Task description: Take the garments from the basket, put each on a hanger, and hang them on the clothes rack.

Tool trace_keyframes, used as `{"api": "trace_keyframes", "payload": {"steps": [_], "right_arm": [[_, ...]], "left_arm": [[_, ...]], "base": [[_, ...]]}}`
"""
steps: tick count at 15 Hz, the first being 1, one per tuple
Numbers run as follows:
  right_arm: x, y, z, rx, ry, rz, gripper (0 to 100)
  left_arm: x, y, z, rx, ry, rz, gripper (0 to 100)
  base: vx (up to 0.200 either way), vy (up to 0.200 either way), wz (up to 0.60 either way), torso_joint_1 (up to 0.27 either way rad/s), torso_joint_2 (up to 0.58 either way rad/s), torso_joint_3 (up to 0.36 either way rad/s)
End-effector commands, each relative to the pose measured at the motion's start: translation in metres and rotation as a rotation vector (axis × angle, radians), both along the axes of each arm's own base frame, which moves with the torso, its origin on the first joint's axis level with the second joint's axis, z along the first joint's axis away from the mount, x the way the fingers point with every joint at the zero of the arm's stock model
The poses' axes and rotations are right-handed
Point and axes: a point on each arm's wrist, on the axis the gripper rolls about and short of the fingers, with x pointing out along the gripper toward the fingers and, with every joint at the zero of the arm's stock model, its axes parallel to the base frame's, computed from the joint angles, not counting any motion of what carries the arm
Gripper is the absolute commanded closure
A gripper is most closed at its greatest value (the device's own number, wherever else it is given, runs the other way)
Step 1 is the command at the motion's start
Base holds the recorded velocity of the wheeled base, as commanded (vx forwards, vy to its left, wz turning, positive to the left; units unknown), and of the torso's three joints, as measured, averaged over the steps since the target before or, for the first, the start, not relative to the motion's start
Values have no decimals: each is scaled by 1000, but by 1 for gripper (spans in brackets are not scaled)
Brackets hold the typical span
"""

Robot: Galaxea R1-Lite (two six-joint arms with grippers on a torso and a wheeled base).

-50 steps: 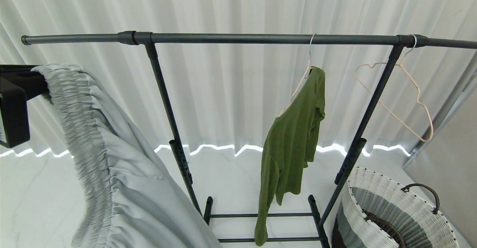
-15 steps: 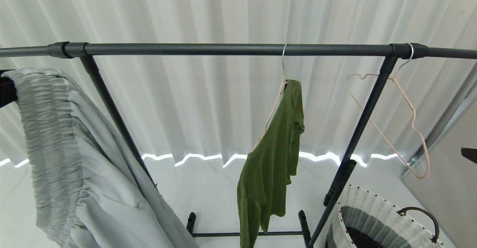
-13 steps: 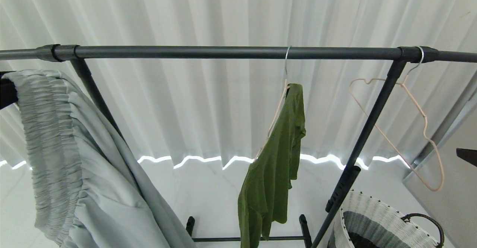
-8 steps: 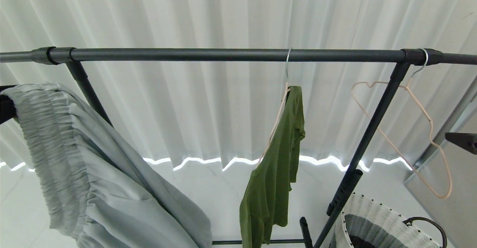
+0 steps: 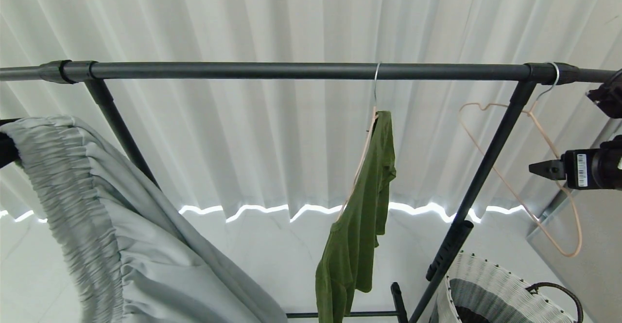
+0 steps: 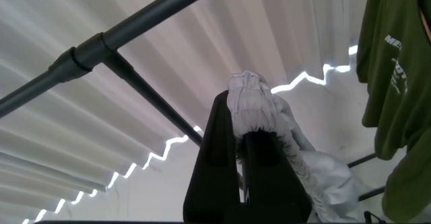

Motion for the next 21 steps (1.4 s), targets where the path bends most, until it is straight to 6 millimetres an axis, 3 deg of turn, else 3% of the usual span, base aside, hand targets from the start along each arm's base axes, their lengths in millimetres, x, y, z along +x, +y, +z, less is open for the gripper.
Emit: {"api": "trace_keyframes", "payload": {"steps": [1, 10, 11, 21], "right_arm": [[19, 4, -9, 9, 43, -13, 0], [25, 6, -18, 37, 78, -37, 0], [25, 6, -18, 38, 77, -37, 100], [23, 5, -14, 42, 60, -36, 100]], "left_arm": [[-1, 0, -1, 1, 1, 0, 100], [-5, 4, -3, 1, -6, 1, 100], [-5, 4, -3, 1, -6, 1, 100], [-5, 4, -4, 3, -3, 1, 100]], "base": [[0, 0, 0, 0, 0, 0], [0, 0, 0, 0, 0, 0], [0, 0, 0, 0, 0, 0], [0, 0, 0, 0, 0, 0]]}}
